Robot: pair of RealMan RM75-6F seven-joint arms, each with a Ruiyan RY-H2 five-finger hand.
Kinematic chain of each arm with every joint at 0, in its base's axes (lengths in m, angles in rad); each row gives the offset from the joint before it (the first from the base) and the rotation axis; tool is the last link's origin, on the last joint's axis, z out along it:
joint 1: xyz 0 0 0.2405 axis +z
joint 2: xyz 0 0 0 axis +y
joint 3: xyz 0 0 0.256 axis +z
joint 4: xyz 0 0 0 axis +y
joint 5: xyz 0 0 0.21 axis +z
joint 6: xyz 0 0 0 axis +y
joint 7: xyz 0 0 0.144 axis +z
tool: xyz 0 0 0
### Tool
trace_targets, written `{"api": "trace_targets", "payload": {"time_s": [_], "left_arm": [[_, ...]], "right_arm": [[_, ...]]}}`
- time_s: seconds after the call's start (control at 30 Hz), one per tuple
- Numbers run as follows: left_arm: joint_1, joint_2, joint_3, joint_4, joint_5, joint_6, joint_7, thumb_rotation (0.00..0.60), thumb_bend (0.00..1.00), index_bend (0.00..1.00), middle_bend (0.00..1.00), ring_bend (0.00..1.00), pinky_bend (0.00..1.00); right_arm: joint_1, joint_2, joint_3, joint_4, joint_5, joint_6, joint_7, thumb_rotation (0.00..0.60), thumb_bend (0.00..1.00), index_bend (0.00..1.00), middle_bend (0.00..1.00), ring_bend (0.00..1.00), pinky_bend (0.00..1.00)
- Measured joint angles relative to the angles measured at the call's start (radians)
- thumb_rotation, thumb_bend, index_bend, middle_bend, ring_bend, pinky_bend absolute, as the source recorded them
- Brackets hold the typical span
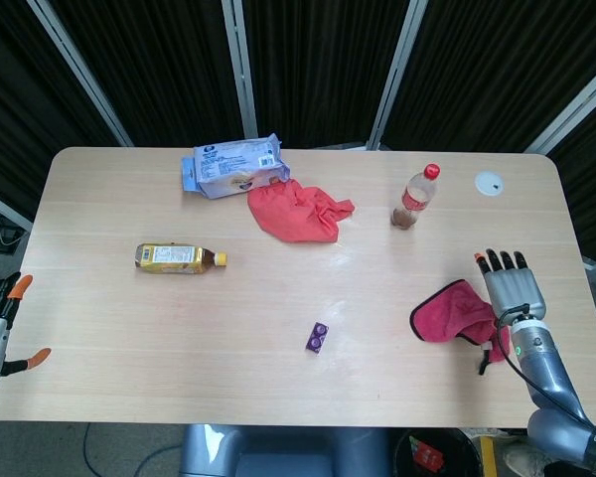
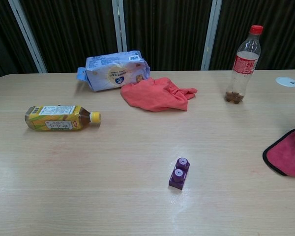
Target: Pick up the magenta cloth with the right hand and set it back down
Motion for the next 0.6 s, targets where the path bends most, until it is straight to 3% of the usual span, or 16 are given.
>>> {"api": "trace_targets", "payload": {"time_s": [0.17,0.3,0.43,0.6], "left_arm": [[0.000,0.001,-0.001,0.000,-0.001,0.000,-0.003,0.600,0.04,0.00,0.00,0.00,0.00],[0.000,0.000,-0.002,0.000,-0.001,0.001,-0.005,0.600,0.04,0.00,0.00,0.00,0.00],[0.001,0.000,-0.002,0.001,0.000,0.004,-0.006,0.600,0.04,0.00,0.00,0.00,0.00],[0.004,-0.001,0.000,0.007,0.013,0.014,-0.008,0.600,0.04,0.00,0.00,0.00,0.00]], "right_arm": [[0.051,0.020,-0.035,-0.043,0.106,0.000,-0.043,0.600,0.00,0.00,0.00,0.00,0.01],[0.052,0.022,-0.040,-0.058,0.081,0.026,-0.020,0.600,0.00,0.00,0.00,0.00,0.01],[0.020,0.014,-0.042,-0.063,-0.043,0.081,0.059,0.600,0.00,0.00,0.00,0.00,0.01],[-0.065,0.000,-0.058,-0.060,-0.296,0.210,0.228,0.600,0.00,0.00,0.00,0.00,0.01]]}}
